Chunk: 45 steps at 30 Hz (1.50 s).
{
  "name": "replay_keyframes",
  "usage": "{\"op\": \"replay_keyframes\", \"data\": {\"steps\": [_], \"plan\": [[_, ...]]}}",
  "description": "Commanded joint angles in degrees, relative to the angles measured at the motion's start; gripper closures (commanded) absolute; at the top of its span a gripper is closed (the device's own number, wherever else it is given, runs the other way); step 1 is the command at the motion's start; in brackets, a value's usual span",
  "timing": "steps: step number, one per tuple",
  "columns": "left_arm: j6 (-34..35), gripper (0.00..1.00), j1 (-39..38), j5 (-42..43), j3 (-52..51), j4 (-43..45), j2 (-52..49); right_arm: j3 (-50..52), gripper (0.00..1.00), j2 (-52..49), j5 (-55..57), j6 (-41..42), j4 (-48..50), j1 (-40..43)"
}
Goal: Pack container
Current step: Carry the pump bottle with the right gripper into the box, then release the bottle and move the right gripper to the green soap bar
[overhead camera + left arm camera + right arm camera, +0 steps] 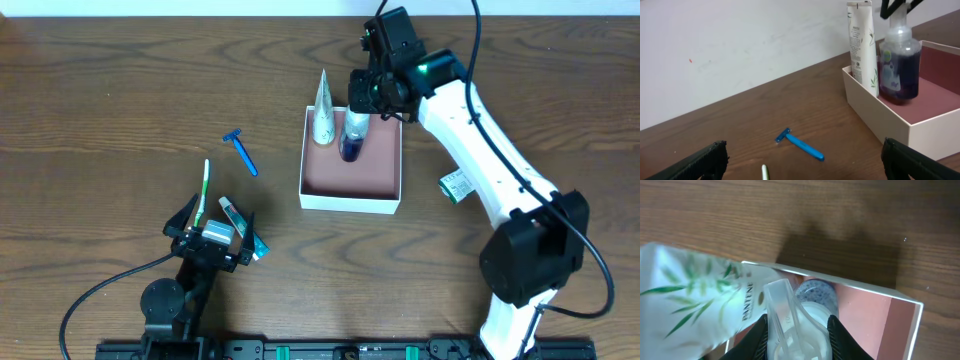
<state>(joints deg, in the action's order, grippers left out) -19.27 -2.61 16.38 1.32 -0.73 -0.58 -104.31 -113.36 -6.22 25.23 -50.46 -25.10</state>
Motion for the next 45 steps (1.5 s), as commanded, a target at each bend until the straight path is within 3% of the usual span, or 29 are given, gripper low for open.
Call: {"op": "replay_keyframes", "data": {"steps": [1,16,18,24,26,31,36,45], "plan": [[0.5,0.02,0.3,1.0,-1.1,-1.8,0.3,-1.3,0.86,-0.9,0.2,0.8,0.8,-0.5],[0.5,0.02,0.3,1.0,-1.1,-1.8,0.3,-1.3,0.84,-1.3,0.7,0.0,3.4,-2.3],[0.5,0.02,0.3,1.0,-1.1,-1.8,0.3,-1.3,0.77,-1.3,0.6,-0.3,3.3,-2.4],[0.5,0.02,0.3,1.0,-1.1,-1.8,0.3,-1.3,0.25,-1.3,0.6,-0.7,3.1,-2.4],[0.5,0.02,0.3,1.0,-1.1,-1.8,0.3,-1.3,0.15,-1.3,0.2,-0.7,3.1,-2.4],[0.5,0.02,0.3,1.0,-1.1,-1.8,0.3,-1.6,0.05,-0.9,-1.5,-1.5,3.0,-2.4],[0.5,0.02,0.3,1.0,-1.1,-1.8,0.3,-2.2,0.01,2.8,-1.4,-1.8,1.8,-2.2],[0.5,0.02,0.3,1.0,-1.1,-1.8,0.3,-6.3,0.01,16.0,5.6,-6.3,-8.7,0.9]]}}
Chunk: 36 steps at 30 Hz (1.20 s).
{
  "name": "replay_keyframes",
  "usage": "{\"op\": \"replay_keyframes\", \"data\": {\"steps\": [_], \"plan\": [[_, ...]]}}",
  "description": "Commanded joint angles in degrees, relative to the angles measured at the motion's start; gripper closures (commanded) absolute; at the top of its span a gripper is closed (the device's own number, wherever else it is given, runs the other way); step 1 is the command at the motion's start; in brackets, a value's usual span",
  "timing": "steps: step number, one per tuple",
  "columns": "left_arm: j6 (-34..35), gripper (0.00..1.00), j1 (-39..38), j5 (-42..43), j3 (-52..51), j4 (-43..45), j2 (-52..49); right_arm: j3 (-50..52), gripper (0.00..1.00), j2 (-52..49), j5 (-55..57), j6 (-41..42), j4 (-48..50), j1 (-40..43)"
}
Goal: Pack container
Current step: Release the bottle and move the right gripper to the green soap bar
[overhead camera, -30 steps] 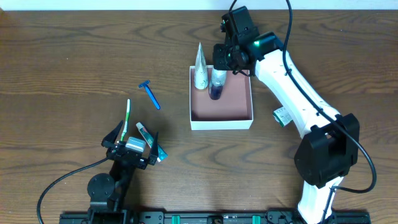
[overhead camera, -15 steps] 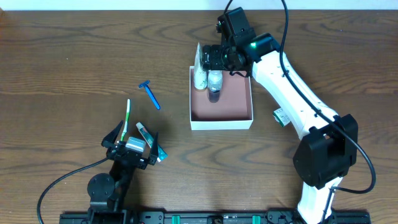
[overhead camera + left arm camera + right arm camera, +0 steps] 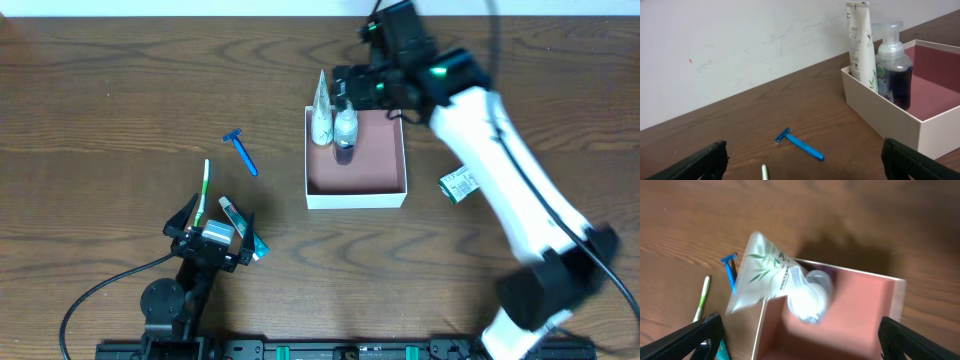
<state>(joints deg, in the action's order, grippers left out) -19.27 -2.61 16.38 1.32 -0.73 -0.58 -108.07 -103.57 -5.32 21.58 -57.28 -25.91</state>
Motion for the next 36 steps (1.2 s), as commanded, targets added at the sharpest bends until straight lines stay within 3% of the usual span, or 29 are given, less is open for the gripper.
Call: {"op": "replay_keyframes", "data": {"steps": [1,12,18,24,32,36], "plan": [[0.5,0.02,0.3,1.0,-1.1,-1.8,0.3,-2.5,0.01,7.9,7.0,-2.8,-3.9,2.4],[0.5,0.02,0.3,1.0,-1.1,-1.8,0.3,-1.9,0.01,12.8,16.3,0.3,-28.8,12.4],[0.5,0.02,0.3,1.0,-1.1,-1.8,0.3,2.7,0.01,12.6,17.7,-4.4,-33.6,15.2],[0.5,0.02,0.3,1.0,-1.1,-1.8,0.3,13.7,0.01,12.5,17.6,-15.0,-29.1,15.5],[0.5,0.02,0.3,1.0,-1.1,-1.8,0.3,39.6,0.01,12.5,17.6,-35.1,-10.5,15.4],[0.5,0.02,0.3,1.0,-1.1,-1.8,0.3,47.5,0.01,12.5,17.3,-38.2,-1.4,15.4]]}}
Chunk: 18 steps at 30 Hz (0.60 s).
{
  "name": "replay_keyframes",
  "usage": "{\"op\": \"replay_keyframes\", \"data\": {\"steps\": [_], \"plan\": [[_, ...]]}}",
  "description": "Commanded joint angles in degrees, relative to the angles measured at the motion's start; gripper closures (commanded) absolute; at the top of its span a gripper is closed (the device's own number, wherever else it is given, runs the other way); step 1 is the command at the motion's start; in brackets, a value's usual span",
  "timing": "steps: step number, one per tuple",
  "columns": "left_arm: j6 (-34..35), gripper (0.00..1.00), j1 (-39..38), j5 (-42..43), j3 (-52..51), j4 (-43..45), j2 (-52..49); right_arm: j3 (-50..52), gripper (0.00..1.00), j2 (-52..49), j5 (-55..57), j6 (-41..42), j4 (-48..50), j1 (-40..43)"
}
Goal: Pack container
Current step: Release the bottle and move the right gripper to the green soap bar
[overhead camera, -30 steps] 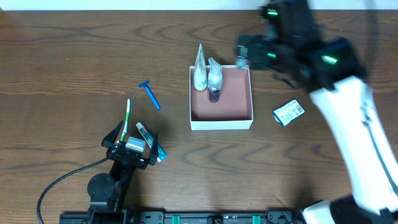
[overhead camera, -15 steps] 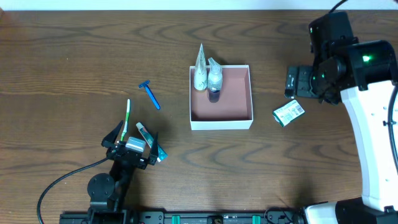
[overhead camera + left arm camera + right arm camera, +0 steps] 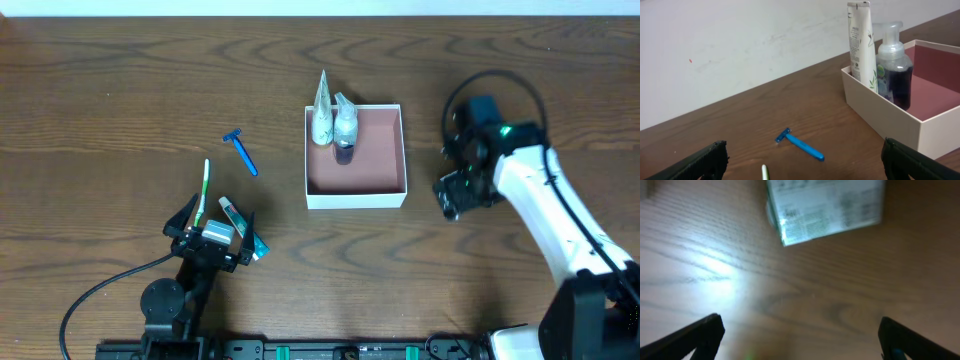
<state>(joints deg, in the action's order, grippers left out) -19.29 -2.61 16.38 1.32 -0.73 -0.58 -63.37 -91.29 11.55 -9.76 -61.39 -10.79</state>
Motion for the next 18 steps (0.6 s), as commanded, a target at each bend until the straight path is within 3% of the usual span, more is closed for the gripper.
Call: {"op": "replay_keyframes", "data": {"steps": [1,10,18], "plan": [[0.5,0.02,0.3,1.0,-1.1,-1.8,0.3,3.8,0.01,0.2,0.4,-6.8,5.0,0.3],[0.5,0.02,0.3,1.0,-1.1,-1.8,0.3,5.5,0.01,0.2,-3.0,-9.2,20.4,3.7],[0.5,0.02,0.3,1.0,-1.1,-1.8,0.3,5.8,0.01,0.2,-9.2,-12.5,26.0,8.5]]}}
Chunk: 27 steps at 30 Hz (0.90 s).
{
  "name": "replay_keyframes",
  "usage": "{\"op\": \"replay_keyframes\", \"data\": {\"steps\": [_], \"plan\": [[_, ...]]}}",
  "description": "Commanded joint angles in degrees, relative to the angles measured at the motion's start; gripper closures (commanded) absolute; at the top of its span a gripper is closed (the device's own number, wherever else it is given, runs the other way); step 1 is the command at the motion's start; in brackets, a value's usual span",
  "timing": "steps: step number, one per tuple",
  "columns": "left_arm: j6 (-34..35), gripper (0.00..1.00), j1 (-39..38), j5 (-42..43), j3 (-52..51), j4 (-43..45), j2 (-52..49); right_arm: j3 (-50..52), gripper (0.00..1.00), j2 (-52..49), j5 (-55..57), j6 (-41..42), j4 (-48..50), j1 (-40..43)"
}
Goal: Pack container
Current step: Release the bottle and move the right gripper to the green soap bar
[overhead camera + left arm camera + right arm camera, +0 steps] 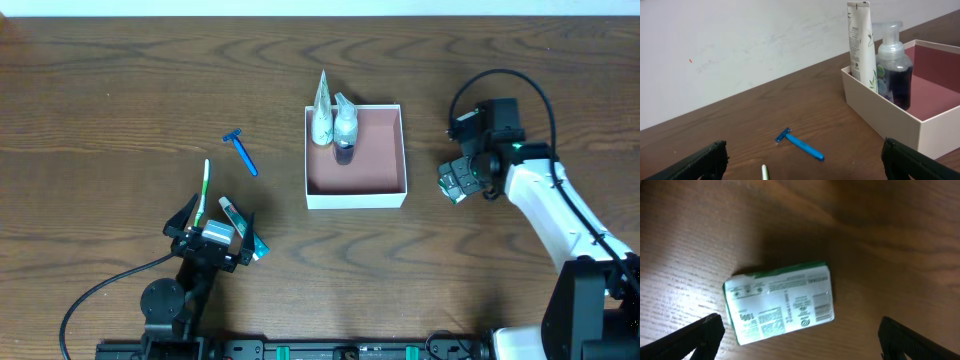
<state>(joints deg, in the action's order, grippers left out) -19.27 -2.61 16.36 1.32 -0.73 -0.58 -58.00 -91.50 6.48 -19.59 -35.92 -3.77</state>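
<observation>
The white box (356, 197) with a maroon floor holds an upright white Pantene tube (320, 112) and a purple pump bottle (344, 127) in its far left corner. Both also show in the left wrist view, tube (862, 45) and bottle (895, 65). A green-and-white soap packet (779, 302) lies flat on the table right of the box. My right gripper (800, 347) hangs open over the packet (449, 186), apart from it. My left gripper (212, 222) rests open at the near left with nothing between its fingers.
A blue razor (240, 152) lies left of the box. A green-and-white toothbrush (204, 190) and a small toothpaste tube (241, 230) lie by the left gripper. The razor (800, 145) sits ahead of the left fingers. A pale wall borders the table's far edge.
My right gripper has shifted over the soap packet, which was at the top edge of the wrist view and now lies in its middle. The packet and the left arm have not moved.
My right gripper was shut on the pump bottle inside the box beside the tube. Then it was open above the box, with the bottle standing there. Then it was right of the box near the soap packet, and now it hangs open over the packet.
</observation>
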Motion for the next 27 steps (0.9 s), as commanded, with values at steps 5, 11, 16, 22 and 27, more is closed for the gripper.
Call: {"op": "replay_keyframes", "data": {"steps": [5,11,16,22,27], "plan": [[0.5,0.02,0.3,1.0,-1.1,-1.8,0.3,0.7,0.01,0.4,-10.3,-5.9,2.1,2.8],[0.5,0.02,0.3,1.0,-1.1,-1.8,0.3,0.7,0.01,-1.3,-16.4,-8.8,2.5,3.4],[0.5,0.02,0.3,1.0,-1.1,-1.8,0.3,0.7,0.01,-4.1,-16.5,-8.9,2.9,4.0],[0.5,0.02,0.3,1.0,-1.1,-1.8,0.3,0.7,0.01,-8.8,-17.9,-8.8,2.9,4.4],[0.5,0.02,0.3,1.0,-1.1,-1.8,0.3,0.7,0.01,-12.2,-17.9,-8.8,2.3,4.4]]}}
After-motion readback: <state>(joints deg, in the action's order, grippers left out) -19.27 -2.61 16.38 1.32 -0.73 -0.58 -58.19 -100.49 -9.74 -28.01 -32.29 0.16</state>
